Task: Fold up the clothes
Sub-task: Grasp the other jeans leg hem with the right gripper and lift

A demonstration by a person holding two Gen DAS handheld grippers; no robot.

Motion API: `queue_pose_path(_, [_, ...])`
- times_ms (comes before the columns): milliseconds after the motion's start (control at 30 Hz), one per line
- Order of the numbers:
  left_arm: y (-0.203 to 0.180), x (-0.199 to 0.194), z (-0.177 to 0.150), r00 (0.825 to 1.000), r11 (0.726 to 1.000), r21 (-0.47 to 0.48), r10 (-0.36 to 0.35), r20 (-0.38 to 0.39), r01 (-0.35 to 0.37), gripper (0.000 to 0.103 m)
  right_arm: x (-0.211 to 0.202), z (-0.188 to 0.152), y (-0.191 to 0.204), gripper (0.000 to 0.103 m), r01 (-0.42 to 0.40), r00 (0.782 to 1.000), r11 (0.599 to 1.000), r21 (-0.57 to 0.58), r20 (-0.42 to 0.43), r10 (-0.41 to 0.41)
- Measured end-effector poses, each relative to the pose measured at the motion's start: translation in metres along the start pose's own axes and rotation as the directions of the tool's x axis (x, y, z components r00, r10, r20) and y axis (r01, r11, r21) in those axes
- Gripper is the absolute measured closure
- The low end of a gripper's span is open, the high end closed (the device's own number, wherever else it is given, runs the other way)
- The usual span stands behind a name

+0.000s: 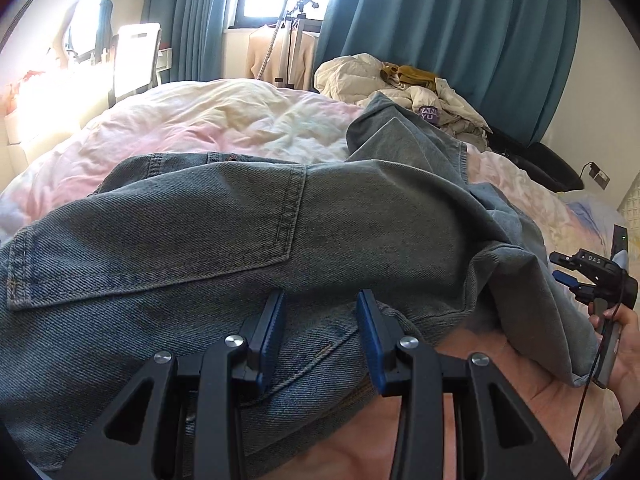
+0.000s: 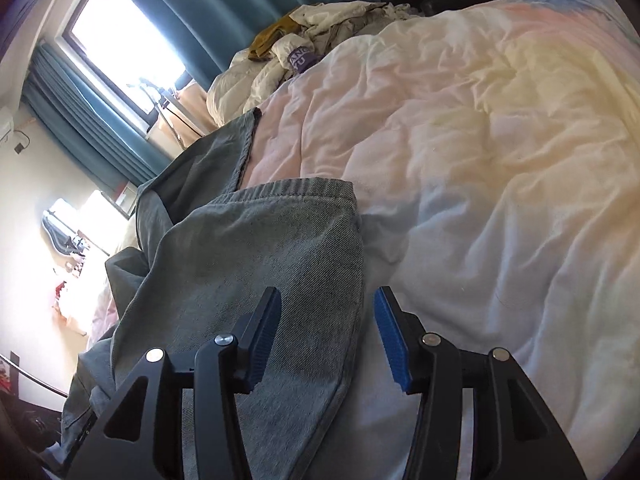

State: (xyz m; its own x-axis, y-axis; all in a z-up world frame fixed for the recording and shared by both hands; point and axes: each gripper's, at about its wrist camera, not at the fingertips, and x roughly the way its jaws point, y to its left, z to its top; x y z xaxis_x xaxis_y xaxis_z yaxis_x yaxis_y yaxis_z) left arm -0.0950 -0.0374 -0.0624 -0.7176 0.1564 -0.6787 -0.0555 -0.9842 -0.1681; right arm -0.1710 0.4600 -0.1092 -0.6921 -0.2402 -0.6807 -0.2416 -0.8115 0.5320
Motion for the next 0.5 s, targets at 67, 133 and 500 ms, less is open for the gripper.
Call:
queue_pose_path(67, [-0.002, 0.002, 0.001, 1.0, 1.0, 0.008, 0.006, 0.002, -0.006, 0.066, 0.012, 0.006, -0.005, 0.054, -0.041, 0.999, 0.999, 0.019, 0.003, 0.041])
queue_pose_path(133, [-0.002, 0.004, 0.001, 1.0, 1.0, 0.005, 0.007, 0.0, -0.007, 0.066, 0.025, 0.012, -0.006, 0.054, -0.052, 0.999, 0.998, 0.022, 0.0, 0.052])
queue_pose_path(500, [-0.008, 0.013, 0.004, 1.0, 1.0, 0.021, 0.014, 0.021, -0.014, 0.066, 0.027, 0.024, 0.018, 0.094, -0.026, 0.996, 0.996, -0.088, 0.088, 0.034])
